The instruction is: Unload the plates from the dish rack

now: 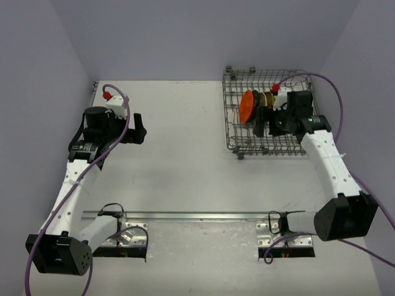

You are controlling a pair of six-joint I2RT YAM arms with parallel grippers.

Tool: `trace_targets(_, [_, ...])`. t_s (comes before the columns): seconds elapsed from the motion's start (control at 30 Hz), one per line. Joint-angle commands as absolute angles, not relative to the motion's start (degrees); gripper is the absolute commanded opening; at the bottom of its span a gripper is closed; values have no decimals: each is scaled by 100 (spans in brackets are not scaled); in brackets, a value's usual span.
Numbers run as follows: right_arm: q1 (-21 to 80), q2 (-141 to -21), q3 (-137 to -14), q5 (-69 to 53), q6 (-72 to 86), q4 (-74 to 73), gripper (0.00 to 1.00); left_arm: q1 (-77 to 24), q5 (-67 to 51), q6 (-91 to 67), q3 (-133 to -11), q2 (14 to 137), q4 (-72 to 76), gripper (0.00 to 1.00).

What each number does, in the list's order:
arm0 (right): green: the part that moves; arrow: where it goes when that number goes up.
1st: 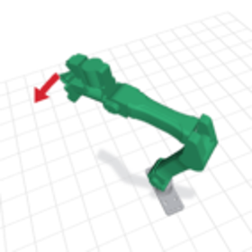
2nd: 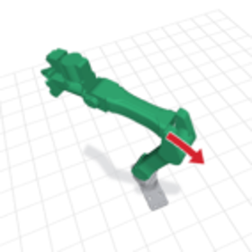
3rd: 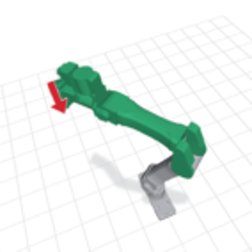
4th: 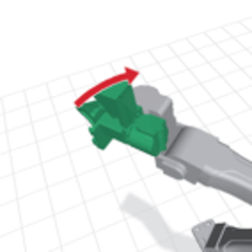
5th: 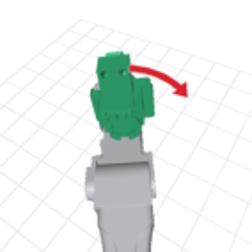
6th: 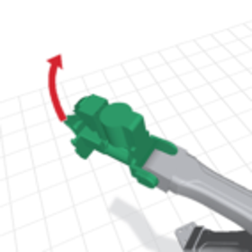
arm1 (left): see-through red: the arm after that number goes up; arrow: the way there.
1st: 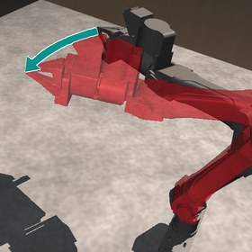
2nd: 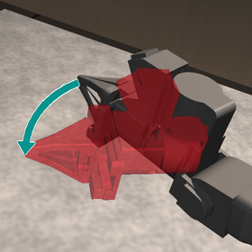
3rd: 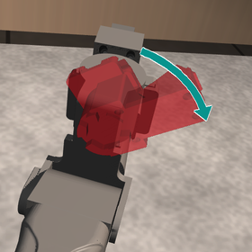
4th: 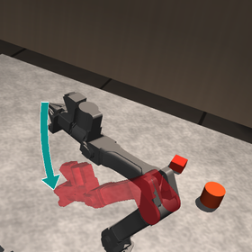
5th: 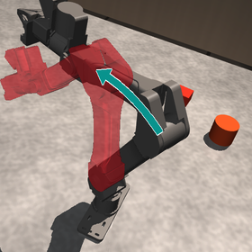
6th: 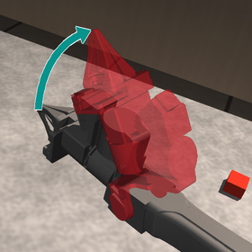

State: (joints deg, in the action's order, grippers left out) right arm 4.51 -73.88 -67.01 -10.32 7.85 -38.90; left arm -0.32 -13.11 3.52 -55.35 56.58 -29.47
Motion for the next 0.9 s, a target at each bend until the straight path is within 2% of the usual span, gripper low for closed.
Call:
trace_targets(0.0, [628,-8070,-7667,-614,1287,-3796,88,0,-1181,267,-5676,5660,-2698,100])
trace_targets(0.3, [1161,-9138,-8841,728,1705,-3523,62,0,-904,280,-5652,5716,-2671,100])
trace_targets(0.63, [1389,-10532,-9987,1853,1731,-3757,55,0,-861,264,-5669,5818,-2667,100])
trace_targets(0.87, [1390,-11044,-10478,1950,1665,-3718,53,0,-842,264,-5644,5804,-2654,100])
